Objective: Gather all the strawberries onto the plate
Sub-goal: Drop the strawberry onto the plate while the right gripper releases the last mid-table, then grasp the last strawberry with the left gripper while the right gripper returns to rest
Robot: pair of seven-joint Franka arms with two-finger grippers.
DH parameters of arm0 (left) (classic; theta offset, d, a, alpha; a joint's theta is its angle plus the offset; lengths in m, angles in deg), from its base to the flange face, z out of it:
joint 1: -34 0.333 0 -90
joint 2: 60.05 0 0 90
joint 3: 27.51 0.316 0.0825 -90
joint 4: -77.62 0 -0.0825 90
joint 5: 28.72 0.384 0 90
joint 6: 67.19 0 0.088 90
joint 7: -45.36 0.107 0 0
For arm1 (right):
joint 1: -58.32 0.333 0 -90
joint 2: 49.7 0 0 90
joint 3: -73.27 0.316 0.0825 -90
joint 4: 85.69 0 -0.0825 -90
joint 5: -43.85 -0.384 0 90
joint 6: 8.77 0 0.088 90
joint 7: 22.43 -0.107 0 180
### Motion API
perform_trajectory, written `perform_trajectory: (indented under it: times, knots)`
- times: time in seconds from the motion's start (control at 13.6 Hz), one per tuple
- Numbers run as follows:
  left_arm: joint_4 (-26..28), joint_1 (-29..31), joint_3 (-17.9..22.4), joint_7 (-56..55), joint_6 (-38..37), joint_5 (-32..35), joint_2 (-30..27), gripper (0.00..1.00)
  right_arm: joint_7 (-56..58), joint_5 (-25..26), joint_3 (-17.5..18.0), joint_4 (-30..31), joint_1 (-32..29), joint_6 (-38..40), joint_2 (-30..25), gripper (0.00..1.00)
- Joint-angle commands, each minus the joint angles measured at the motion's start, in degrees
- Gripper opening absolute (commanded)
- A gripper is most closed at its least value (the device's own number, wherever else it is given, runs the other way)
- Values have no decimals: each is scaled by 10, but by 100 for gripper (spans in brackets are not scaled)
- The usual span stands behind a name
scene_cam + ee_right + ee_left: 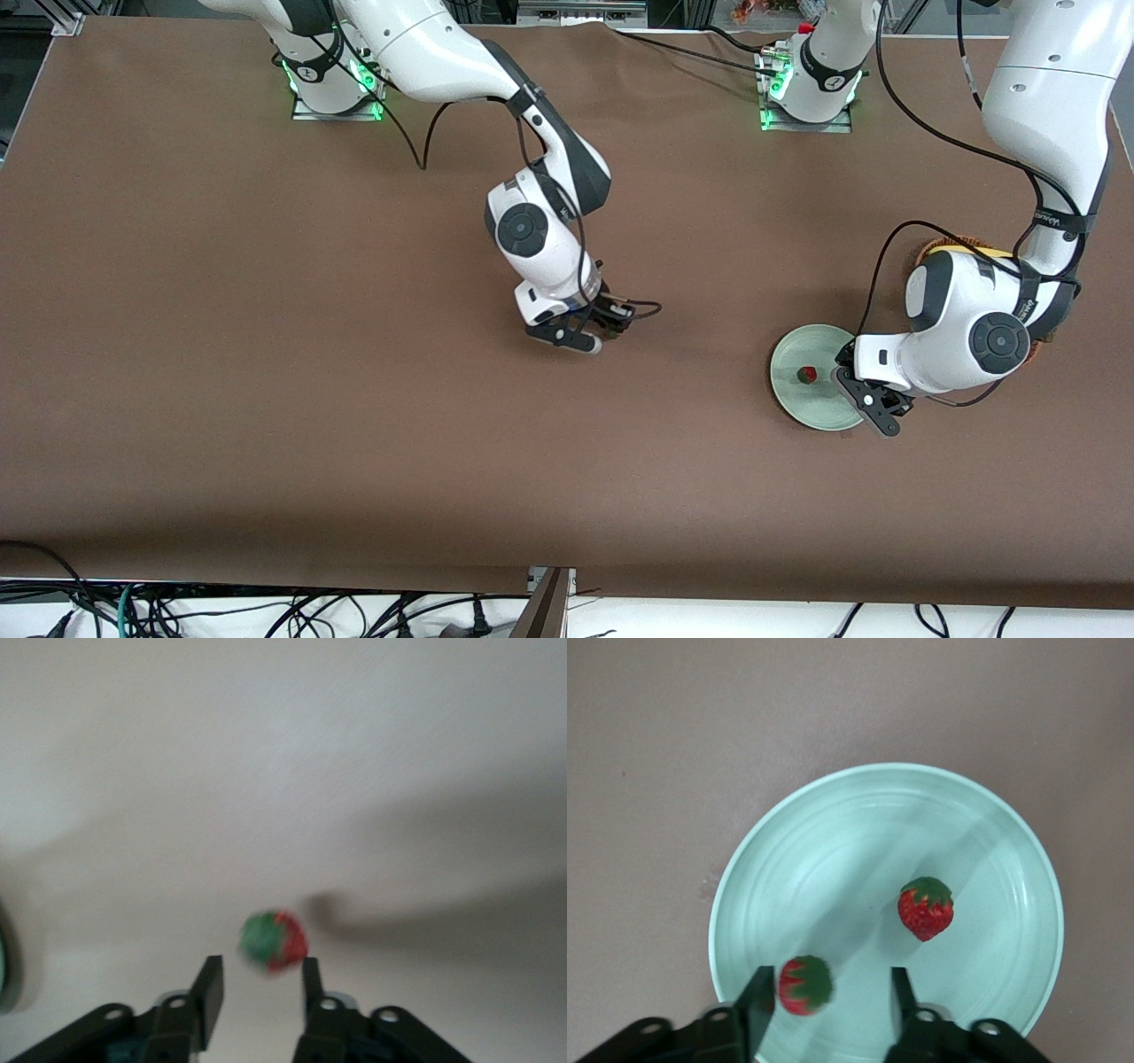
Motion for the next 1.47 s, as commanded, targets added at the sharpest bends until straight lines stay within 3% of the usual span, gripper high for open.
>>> perform_trajectory:
  times: [0.0, 0.22, 0.37, 0.44, 0.66, 0.88, 1.03, 1.17, 1.25, 1.4]
  knots:
    - [4, 2, -26, -2, -3, 3, -14, 100, 45, 2, -36, 0, -18, 111, -51, 84]
    - [2, 2, -77, -118, -15, 2, -21, 100, 65, 6, -35, 0, -39, 148, -77, 85]
    - [2, -8, -112, -224, -16, 2, -20, 100, 122, 38, -55, 1, -46, 190, -95, 90]
    - [2, -28, -116, -280, -15, 2, -18, 100, 144, 43, -73, 11, -46, 215, -109, 96]
    - [-14, -94, -114, -420, -4, 6, -6, 100, 209, 64, -123, 44, -46, 298, -173, 99]
    - [-32, -164, -105, -565, 25, 10, 17, 100, 215, 123, -126, 125, -44, 330, -281, 99]
    - [-34, -189, -95, -603, 83, 10, 36, 100, 219, 160, -124, 186, -44, 333, -352, 99]
    - [-32, -218, -87, -666, 130, 11, 54, 100, 230, 202, -117, 228, -56, 339, -405, 99]
    - [-32, -246, -67, -708, 144, 18, 55, 100, 252, 210, -94, 238, -89, 349, -427, 99]
    - [-32, -326, -2, -793, 150, 45, 55, 100, 276, 245, 15, 247, -213, 385, -472, 99]
